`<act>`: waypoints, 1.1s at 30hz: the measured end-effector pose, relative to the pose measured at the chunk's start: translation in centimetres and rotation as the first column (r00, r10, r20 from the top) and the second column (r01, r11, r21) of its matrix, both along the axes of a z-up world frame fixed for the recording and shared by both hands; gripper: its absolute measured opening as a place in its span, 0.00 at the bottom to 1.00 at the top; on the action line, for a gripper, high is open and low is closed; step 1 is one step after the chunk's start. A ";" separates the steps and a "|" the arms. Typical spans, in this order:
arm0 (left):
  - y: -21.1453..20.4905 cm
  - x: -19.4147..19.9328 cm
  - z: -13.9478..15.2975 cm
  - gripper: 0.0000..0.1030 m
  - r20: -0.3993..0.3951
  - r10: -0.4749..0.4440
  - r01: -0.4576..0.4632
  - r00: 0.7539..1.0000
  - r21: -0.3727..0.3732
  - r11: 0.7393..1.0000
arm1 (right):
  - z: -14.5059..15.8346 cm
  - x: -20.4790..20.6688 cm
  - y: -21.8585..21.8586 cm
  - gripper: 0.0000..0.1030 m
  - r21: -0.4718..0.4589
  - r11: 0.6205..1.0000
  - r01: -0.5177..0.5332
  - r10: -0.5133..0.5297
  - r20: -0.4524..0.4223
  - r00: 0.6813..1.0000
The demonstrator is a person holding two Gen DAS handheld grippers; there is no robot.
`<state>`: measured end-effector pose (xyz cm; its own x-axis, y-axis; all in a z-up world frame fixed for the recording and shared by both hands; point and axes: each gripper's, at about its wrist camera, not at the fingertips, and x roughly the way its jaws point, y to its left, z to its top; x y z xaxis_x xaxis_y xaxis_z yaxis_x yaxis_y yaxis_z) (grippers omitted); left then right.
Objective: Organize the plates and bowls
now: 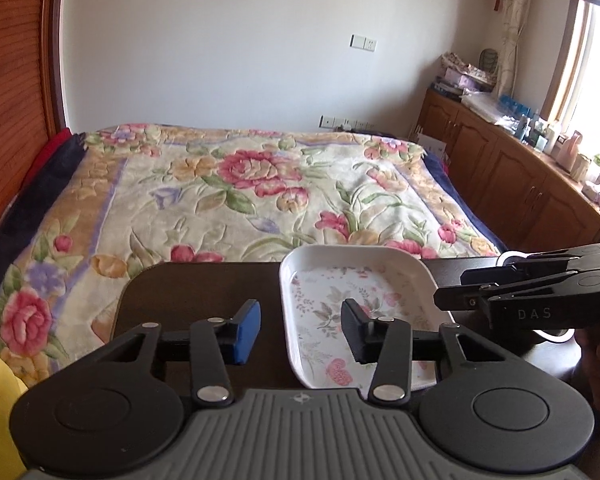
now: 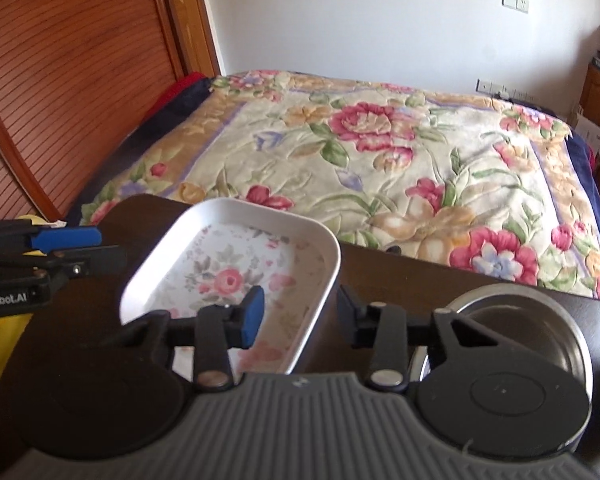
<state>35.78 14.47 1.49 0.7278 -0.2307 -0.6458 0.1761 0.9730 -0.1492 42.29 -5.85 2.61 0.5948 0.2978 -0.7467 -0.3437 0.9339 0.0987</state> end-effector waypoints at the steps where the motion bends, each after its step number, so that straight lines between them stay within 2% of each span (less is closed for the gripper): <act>1: -0.1 0.2 -0.2 0.43 -0.005 0.001 -0.001 1.000 0.001 1.000 | -0.2 0.2 -0.1 0.39 0.000 1.000 0.004 -0.004 -0.010 1.000; 8: -0.5 1.2 -1.3 0.34 -0.040 0.004 -0.004 0.999 0.001 1.000 | -0.9 0.8 -0.4 0.35 0.007 1.000 0.013 -0.013 -0.052 0.999; 15: -0.4 1.9 -2.4 0.18 -0.079 0.019 -0.020 0.997 -0.012 1.000 | -1.4 1.0 0.0 0.28 0.005 1.000 -0.005 0.005 -0.076 0.997; 33: -0.2 2.5 -3.5 0.07 -0.107 0.029 -0.030 0.994 -0.010 0.999 | -2.3 1.3 0.2 0.20 -0.020 1.000 -0.020 0.018 -0.101 0.995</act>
<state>38.28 14.23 -2.05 0.6616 -0.2184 -0.7174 0.1298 0.9756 -0.1772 43.61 -5.66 0.32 0.5103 0.2923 -0.8088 -0.3507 0.9294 0.1147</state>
